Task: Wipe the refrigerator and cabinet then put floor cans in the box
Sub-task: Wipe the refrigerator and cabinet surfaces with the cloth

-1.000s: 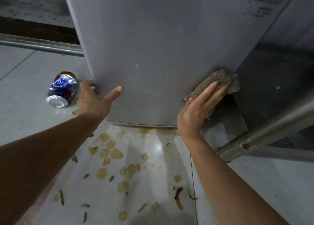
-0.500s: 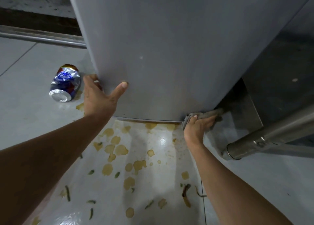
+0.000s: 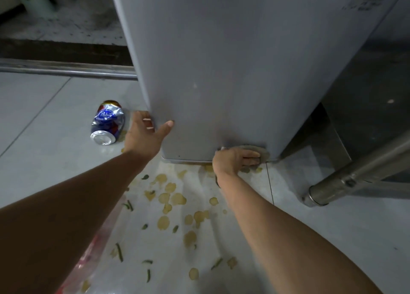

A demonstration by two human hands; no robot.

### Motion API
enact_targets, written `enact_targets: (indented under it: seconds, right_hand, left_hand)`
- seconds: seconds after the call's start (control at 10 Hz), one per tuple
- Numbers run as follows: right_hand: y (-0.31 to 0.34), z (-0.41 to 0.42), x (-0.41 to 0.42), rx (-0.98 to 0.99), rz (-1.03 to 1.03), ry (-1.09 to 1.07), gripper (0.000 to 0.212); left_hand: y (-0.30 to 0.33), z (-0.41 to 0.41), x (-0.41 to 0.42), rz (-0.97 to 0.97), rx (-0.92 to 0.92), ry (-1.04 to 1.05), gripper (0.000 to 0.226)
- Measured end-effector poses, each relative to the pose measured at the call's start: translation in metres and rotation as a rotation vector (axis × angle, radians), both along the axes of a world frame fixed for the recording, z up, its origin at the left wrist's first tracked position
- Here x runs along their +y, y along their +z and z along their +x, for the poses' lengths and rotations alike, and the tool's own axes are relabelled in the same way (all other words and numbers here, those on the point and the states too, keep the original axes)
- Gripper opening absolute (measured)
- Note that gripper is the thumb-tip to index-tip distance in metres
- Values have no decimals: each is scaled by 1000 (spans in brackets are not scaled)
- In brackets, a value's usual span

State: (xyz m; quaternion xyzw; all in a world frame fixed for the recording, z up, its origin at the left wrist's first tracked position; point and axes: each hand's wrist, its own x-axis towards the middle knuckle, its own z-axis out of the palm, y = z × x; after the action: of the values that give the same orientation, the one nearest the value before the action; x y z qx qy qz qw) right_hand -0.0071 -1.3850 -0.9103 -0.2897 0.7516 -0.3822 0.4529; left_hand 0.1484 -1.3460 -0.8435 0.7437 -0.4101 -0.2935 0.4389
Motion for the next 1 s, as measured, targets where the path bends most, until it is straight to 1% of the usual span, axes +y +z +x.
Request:
enact_targets:
  seconds: [0.1,0.2,0.3,0.4,0.5,0.6,0.7,0.8,0.9,1.0]
  right_hand:
    - [-1,-20,-4,65,1,-23,95]
    - [-8,-47,-7,214,-37,-10,77]
    - [-10,-57,-7,263,-4,4,69]
    - [2,-29,-2,224,10,-36,68]
    - [12,7,-3,192,97,-130,74]
    - [12,36,3,141,75,-99,77]
    - [2,61,16,165,-32,75,65]
    - [-1,94,25,89,-34,139,66]
    - [2,131,28,108,119,121,87]
    - [0,132,32,19,-43,163,66]
  left_hand:
    - [-4,8,0,35,11,-14,40]
    - [-8,19,-1,33,20,-70,27]
    - [-12,30,-2,76,57,-156,21]
    - [-22,35,2,151,194,-197,24]
    - [-28,38,9,191,378,-199,24]
    - [-29,44,7,211,495,-202,26]
    - [-32,50,5,212,537,-214,28]
    - [-35,54,4,218,557,-249,28]
    - [-39,58,2,215,590,-246,27]
    - [-43,60,0,221,612,-225,28]
